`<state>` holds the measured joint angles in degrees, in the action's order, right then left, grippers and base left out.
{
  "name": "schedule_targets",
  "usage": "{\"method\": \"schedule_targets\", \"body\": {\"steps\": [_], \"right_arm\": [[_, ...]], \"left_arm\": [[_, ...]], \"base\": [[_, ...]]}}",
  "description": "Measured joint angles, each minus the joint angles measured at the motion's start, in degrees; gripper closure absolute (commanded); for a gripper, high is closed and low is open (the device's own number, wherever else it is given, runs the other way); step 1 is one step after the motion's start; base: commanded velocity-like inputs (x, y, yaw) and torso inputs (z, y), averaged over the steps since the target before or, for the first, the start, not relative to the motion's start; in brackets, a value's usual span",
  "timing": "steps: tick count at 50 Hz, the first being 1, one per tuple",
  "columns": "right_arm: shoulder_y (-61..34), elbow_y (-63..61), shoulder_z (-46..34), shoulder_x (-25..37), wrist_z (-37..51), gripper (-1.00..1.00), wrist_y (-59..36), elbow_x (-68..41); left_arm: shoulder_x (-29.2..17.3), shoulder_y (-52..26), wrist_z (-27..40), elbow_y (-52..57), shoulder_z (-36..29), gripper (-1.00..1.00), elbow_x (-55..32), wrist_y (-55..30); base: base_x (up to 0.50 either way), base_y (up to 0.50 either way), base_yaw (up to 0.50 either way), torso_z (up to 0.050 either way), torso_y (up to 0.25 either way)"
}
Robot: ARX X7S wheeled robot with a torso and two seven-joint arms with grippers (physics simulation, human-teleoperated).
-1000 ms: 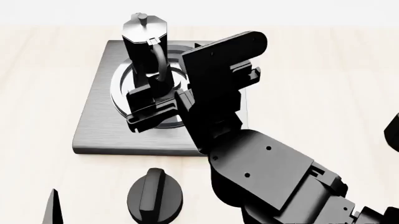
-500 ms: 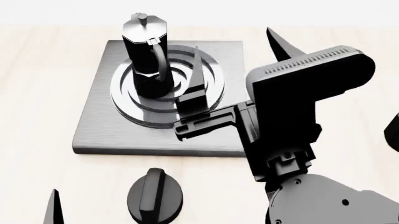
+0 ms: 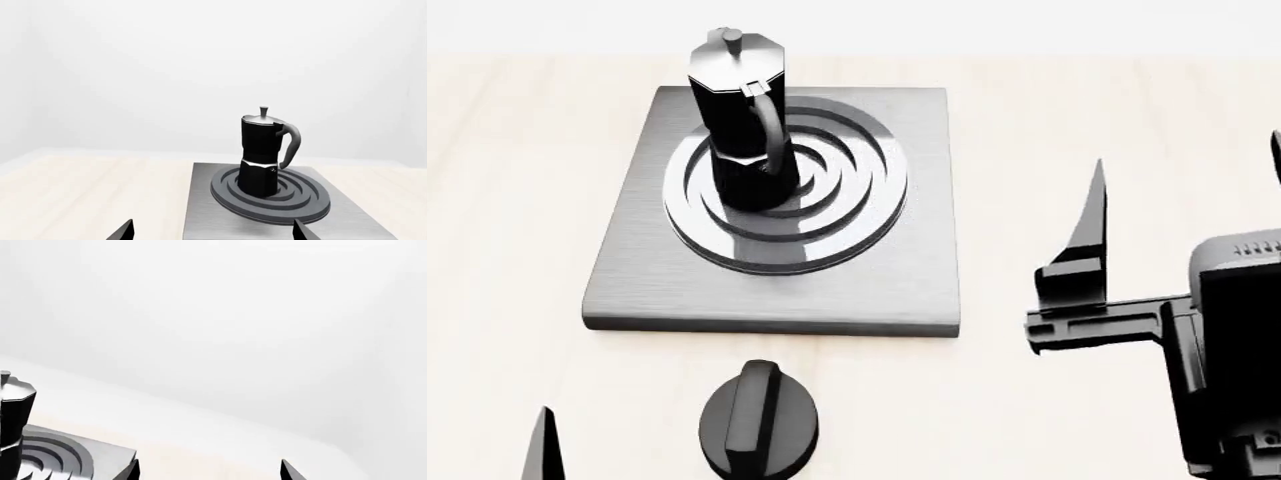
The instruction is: Put both moka pots on the stove.
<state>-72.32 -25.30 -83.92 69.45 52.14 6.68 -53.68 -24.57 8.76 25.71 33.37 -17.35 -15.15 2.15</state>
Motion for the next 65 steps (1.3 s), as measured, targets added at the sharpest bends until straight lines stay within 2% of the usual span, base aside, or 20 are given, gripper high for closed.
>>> {"method": "schedule_targets", "body": {"steps": [10,21,32,54,65], "right_arm": [[2.08,3.59,-0.51,6.5,-1.92,-1.0,1.98,-3.36],[1.51,12.75,0.4,9.53,-9.38,-1.0,0.76,-10.28],[0.86,21.92,0.91,9.71,-18.07,-1.0,-1.83,-15.55],[-2.88,34.77,1.3,7.75,-35.75,-1.0,-13.76,-20.27],[-2.0,40.65,1.24,6.11,-42.19,-1.0,-14.0,-22.1]], "left_arm": [[-0.16,0.05,0.19,0.23,-0.07,-1.0,-0.04,-0.04],[-0.27,-0.05,0.37,0.29,-0.16,-1.0,-0.08,-0.11],[-0.34,-0.25,0.49,0.27,-0.34,-1.0,-0.12,-0.2],[-0.63,-0.35,0.84,0.61,-0.54,-1.0,-0.28,-0.46],[-0.67,-0.43,0.89,0.29,-0.71,-1.0,-0.23,-0.2]], "base": [[0.0,0.0,0.0,0.0,0.0],[0.0,0.0,0.0,0.0,0.0],[0.0,0.0,0.0,0.0,0.0],[0.0,0.0,0.0,0.0,0.0],[0.0,0.0,0.0,0.0,0.0]]}}
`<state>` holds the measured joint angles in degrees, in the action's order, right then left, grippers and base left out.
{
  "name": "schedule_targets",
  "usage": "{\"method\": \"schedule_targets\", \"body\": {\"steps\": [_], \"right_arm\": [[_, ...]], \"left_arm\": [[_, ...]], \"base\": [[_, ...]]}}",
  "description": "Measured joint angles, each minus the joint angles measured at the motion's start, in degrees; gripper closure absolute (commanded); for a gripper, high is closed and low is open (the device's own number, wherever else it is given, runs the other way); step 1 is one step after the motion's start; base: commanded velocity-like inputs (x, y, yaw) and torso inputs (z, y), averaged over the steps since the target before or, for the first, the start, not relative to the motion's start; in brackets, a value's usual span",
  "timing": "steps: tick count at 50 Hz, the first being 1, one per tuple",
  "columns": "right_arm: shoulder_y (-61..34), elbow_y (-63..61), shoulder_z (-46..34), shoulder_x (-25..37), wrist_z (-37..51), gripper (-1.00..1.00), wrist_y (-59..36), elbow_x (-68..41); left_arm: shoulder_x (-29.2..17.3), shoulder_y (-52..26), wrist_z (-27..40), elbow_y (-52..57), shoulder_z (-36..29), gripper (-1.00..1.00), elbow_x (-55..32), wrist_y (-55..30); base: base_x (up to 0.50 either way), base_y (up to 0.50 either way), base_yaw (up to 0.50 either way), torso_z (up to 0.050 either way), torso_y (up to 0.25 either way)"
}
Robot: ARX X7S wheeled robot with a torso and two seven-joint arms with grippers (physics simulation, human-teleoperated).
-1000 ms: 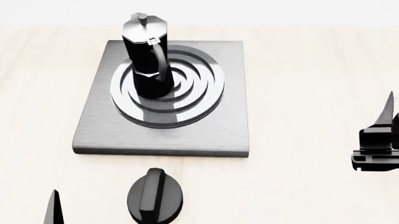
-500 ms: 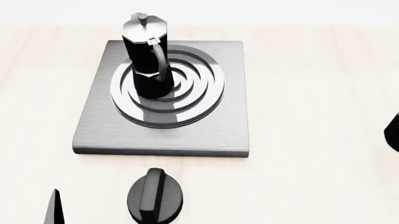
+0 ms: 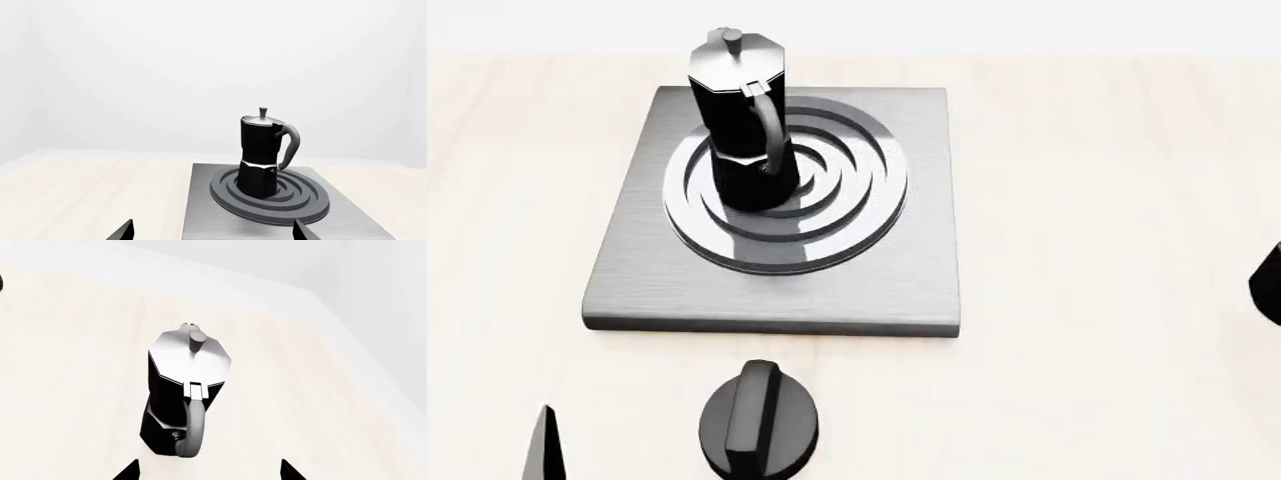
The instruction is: Put both moka pots on the stove.
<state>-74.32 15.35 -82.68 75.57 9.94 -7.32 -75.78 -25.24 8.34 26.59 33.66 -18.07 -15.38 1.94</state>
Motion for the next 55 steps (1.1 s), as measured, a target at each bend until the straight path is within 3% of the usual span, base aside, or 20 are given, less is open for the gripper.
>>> {"method": "schedule_targets", "body": {"steps": [31,55], "right_arm": [[4.49,11.82,0.98,-7.5,-4.23,-1.0,7.54,-1.8],[6.42,27.02,1.77,-17.82,-7.37,-1.0,11.51,-1.47]], "left_arm": [[-0.02,-0.42,0.22,-0.45,-0.77,-1.0,0.34,0.11],[-0.09,-0.51,0.4,-0.81,-1.3,-1.0,0.55,0.4]], "base": [[0.0,0.0,0.0,0.0,0.0],[0.0,0.0,0.0,0.0,0.0]]}}
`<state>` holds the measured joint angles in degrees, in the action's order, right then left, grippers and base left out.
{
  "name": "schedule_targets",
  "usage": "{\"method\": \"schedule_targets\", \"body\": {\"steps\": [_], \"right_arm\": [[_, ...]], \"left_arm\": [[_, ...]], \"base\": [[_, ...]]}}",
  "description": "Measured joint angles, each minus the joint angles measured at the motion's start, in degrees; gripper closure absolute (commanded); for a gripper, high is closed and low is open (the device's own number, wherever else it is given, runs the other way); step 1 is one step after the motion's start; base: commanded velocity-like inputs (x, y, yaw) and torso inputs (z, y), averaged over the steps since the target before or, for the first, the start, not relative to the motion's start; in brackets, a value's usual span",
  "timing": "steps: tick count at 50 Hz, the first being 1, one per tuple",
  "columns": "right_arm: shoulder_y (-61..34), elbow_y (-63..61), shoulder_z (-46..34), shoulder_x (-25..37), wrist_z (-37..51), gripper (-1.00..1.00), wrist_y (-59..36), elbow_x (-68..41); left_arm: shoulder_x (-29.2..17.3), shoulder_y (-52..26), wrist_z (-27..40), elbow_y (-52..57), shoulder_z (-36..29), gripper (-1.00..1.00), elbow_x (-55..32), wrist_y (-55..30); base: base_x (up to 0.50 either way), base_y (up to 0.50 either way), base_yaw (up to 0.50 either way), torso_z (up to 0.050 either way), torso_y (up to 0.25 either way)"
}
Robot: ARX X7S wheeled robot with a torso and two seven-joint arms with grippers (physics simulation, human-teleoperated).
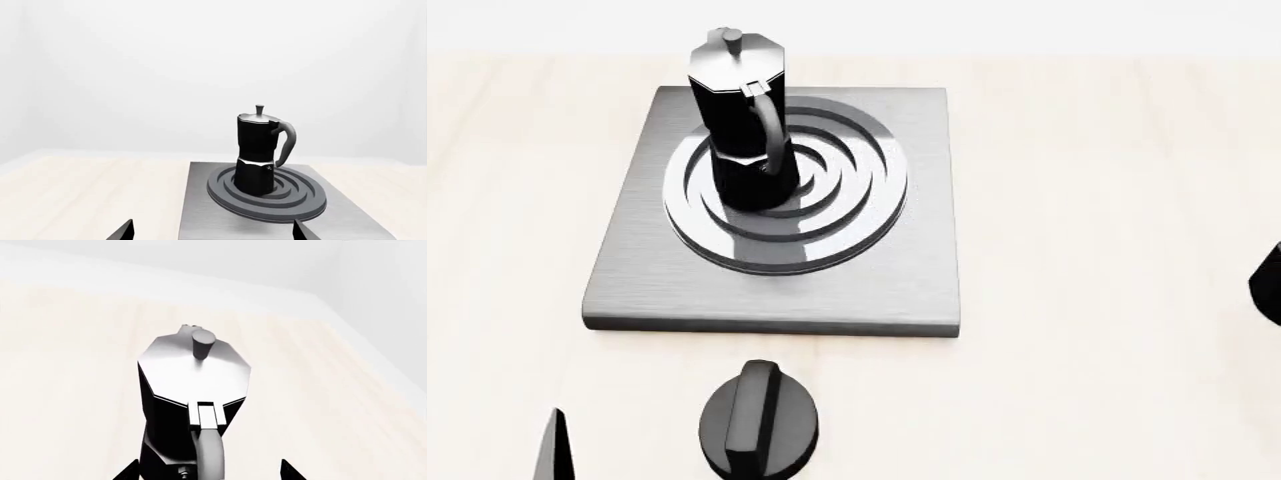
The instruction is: Put both moka pots on the stove.
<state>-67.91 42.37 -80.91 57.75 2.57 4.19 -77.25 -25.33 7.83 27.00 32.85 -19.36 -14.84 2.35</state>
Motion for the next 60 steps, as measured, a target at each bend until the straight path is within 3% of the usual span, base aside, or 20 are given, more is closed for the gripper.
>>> {"method": "schedule_targets", "body": {"steps": [14,15,36,60], "right_arm": [[0.98,9.2,0.27,-5.93,-2.16,-1.0,1.82,0.59],[1.08,9.69,0.3,-6.21,-2.29,1.0,1.91,0.59],[1.07,10.37,1.43,-7.88,-2.72,1.0,2.52,0.73],[-5.64,-3.0,0.92,-6.08,4.47,1.0,4.44,1.91]], "left_arm": [[-0.02,-0.26,0.07,-0.25,-0.3,-1.0,0.02,-0.1],[-0.03,-0.27,0.08,-0.27,-0.3,-1.0,0.02,-0.1],[-0.21,-0.34,0.34,-0.22,-0.54,-1.0,-0.02,-0.19],[-0.39,-0.51,0.56,-0.49,-0.66,-1.0,-0.29,0.02]], "base": [[0.0,0.0,0.0,0.0,0.0],[0.0,0.0,0.0,0.0,0.0],[0.0,0.0,0.0,0.0,0.0],[0.0,0.0,0.0,0.0,0.0]]}}
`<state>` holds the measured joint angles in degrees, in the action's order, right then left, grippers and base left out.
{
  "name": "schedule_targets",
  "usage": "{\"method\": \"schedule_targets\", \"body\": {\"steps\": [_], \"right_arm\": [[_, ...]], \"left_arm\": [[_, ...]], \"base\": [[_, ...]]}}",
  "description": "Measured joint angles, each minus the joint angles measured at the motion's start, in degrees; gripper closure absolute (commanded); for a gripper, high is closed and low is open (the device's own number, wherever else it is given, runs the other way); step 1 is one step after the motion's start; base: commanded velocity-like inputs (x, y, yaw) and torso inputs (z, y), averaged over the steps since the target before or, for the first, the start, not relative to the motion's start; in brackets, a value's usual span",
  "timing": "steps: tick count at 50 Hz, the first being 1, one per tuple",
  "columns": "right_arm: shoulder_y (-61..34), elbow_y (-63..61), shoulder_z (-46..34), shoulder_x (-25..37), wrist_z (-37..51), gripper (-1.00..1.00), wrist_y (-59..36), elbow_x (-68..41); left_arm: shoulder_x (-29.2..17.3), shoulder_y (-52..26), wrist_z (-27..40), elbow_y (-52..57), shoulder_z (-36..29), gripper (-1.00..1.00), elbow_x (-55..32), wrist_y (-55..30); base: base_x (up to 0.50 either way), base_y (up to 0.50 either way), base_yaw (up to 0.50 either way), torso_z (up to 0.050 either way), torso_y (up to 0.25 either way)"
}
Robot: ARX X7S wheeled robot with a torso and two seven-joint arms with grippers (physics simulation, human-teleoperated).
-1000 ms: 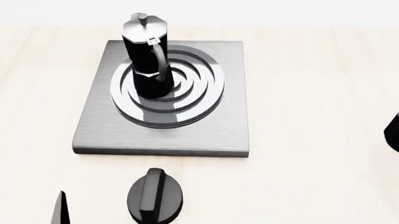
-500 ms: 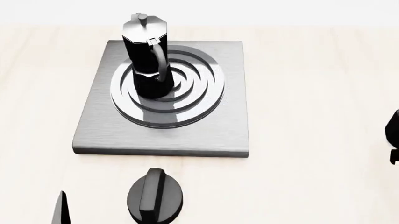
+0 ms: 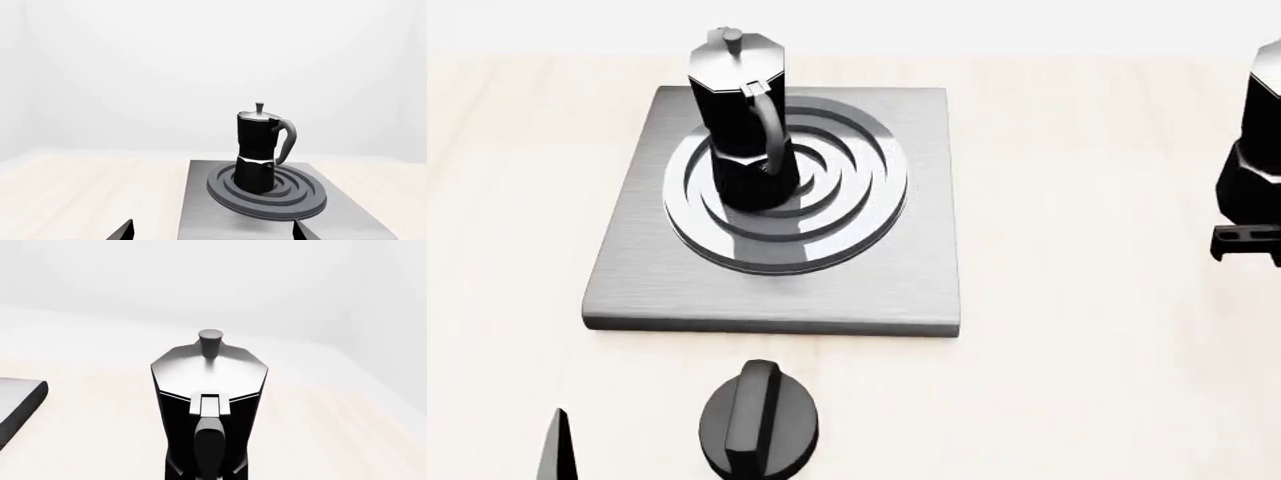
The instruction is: Put both moka pots on the stove.
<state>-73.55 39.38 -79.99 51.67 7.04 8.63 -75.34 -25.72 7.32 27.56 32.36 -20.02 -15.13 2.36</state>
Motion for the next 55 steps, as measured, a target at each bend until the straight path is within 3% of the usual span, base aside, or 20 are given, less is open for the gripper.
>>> {"method": "schedule_targets", "body": {"steps": [10,32,55], "right_arm": [[-2.42,-2.84,-0.03,-1.32,0.66,1.0,-0.25,1.46],[-5.2,-4.84,-0.32,-5.41,-6.75,1.0,0.27,3.22],[-7.87,11.72,0.33,-21.64,-12.96,1.0,1.43,4.14]], "left_arm": [[-0.08,-0.04,0.01,-0.32,0.03,-1.0,-0.2,0.36],[-0.35,-0.01,0.16,-0.69,0.16,-1.0,-0.55,1.04],[-0.89,0.16,0.64,0.0,0.52,-1.0,-1.09,1.06]], "base": [[0.0,0.0,0.0,0.0,0.0],[0.0,0.0,0.0,0.0,0.001],[0.0,0.0,0.0,0.0,0.001]]}}
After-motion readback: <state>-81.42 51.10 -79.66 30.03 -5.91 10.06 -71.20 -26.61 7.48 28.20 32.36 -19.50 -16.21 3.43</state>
